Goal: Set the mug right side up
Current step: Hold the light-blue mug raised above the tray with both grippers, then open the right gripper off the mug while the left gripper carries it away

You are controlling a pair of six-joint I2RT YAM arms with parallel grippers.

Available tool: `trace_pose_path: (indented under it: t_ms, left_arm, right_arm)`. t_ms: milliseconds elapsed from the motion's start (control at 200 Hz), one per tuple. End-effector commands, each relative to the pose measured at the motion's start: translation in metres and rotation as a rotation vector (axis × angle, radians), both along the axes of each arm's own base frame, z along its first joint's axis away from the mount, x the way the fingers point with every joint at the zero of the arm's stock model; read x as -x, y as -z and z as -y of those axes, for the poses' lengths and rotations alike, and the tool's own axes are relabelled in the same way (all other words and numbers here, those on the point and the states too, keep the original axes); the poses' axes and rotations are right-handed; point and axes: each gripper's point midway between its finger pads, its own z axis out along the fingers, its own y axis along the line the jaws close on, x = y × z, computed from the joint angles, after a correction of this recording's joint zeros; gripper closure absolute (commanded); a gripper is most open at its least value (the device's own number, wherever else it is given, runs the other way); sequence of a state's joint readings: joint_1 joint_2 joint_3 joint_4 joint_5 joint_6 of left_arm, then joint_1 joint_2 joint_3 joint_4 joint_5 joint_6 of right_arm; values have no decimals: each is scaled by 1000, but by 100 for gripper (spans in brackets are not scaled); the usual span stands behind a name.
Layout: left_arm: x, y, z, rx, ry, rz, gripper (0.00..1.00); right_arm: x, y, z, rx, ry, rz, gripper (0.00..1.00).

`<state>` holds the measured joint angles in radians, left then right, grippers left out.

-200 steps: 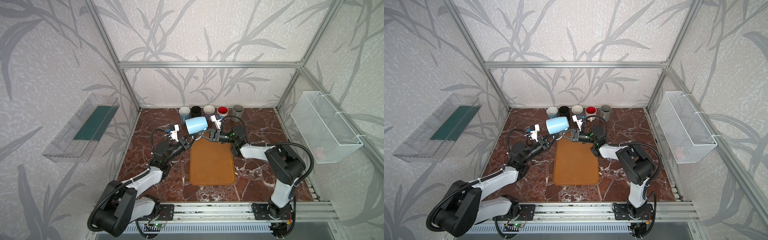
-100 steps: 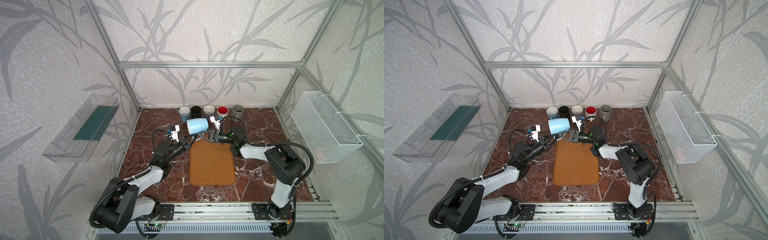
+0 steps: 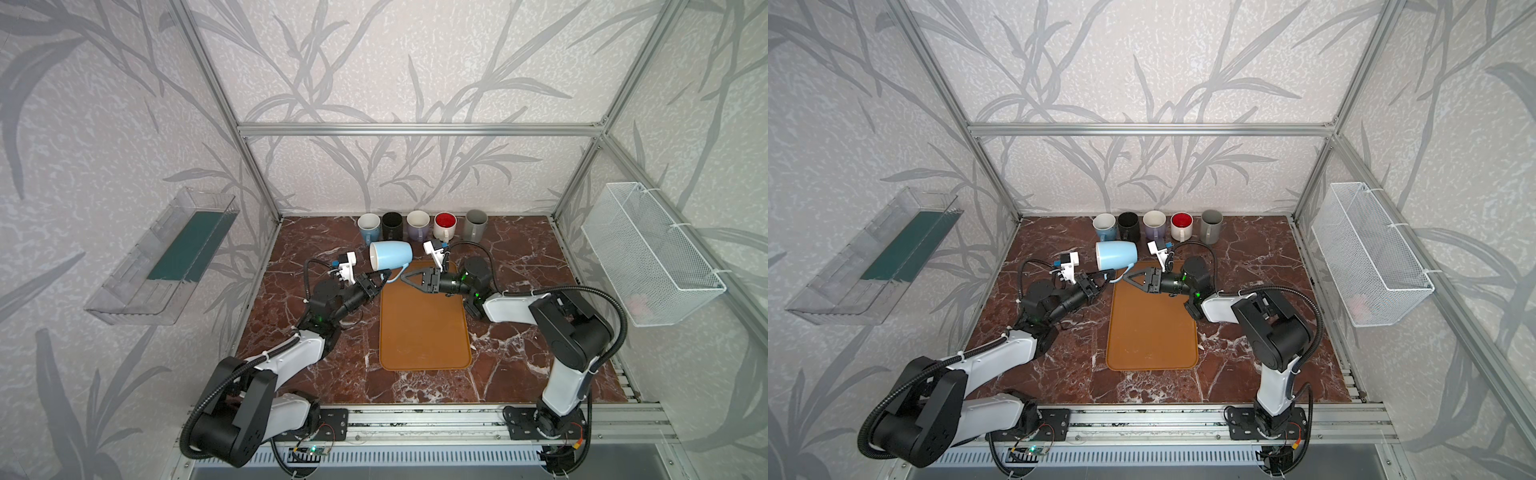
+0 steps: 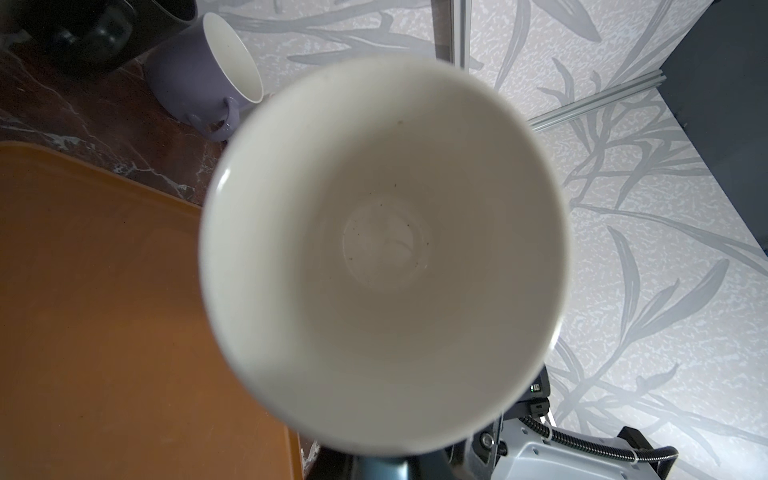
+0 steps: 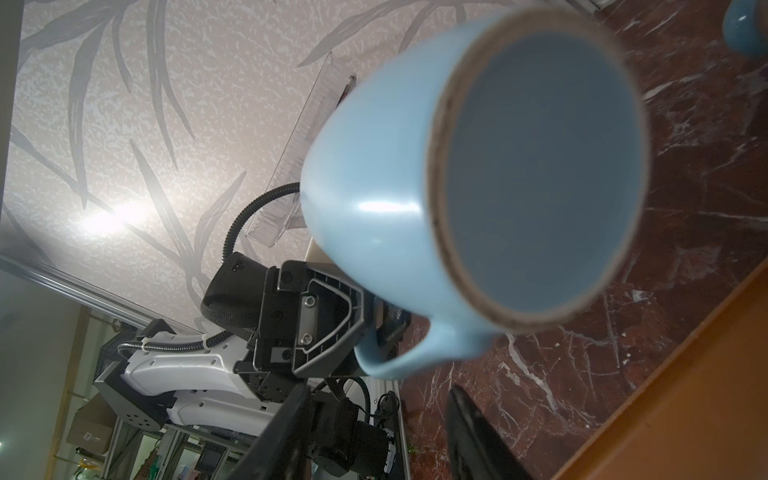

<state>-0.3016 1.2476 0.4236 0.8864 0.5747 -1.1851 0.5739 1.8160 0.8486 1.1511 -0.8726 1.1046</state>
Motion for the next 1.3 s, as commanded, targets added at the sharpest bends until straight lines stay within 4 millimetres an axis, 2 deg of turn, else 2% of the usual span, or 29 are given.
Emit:
trace_pose_path:
  t_ms: [0, 230, 420, 465, 485, 630, 800, 910, 1080, 1295]
  left_arm:
    - [-5, -47, -2, 38, 2, 151, 100]
    - [-14, -39, -20, -26, -42, 113, 100]
    - [-24, -28, -42, -74, -85, 77, 100]
    - [-27, -24, -48, -92, -97, 65, 100]
    - [-29, -22, -52, -103, -104, 56, 100]
    - [-39, -5, -78, -204, -154, -9, 100]
    - [-57, 13, -99, -338, -186, -76, 100]
    - [-70, 25, -112, -367, -197, -122, 100]
    - [-89, 41, -127, -420, -206, -171, 100]
    - [-105, 63, -142, -547, -216, -237, 100]
  right_arm:
    - [6, -13, 7, -9, -3, 66, 46]
    - [8, -4, 13, -3, -1, 48, 46]
    - [8, -4, 29, 12, 21, 56, 46]
    - [7, 2, 34, 32, 27, 44, 46]
    - [10, -7, 38, 24, 32, 68, 46]
    - [11, -9, 57, 69, 70, 83, 46]
    - [18, -18, 72, 156, 121, 135, 46]
    - [21, -23, 81, 202, 146, 143, 46]
    - [21, -29, 96, 189, 170, 123, 46]
    - [20, -27, 111, 196, 199, 112, 46]
